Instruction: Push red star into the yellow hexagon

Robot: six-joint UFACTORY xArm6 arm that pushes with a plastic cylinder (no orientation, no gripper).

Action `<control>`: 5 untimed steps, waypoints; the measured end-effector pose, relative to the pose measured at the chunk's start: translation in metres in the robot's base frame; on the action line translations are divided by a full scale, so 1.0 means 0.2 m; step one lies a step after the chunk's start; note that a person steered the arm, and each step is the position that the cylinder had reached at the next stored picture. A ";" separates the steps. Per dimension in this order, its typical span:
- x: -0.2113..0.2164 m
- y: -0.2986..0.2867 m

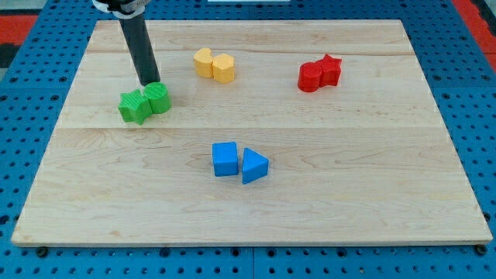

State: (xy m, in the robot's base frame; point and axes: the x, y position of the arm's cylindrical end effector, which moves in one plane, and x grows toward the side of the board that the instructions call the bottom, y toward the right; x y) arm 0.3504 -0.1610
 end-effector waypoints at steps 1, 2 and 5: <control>0.00 0.00; -0.01 -0.01; -0.01 -0.01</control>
State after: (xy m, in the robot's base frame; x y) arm 0.3490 -0.1630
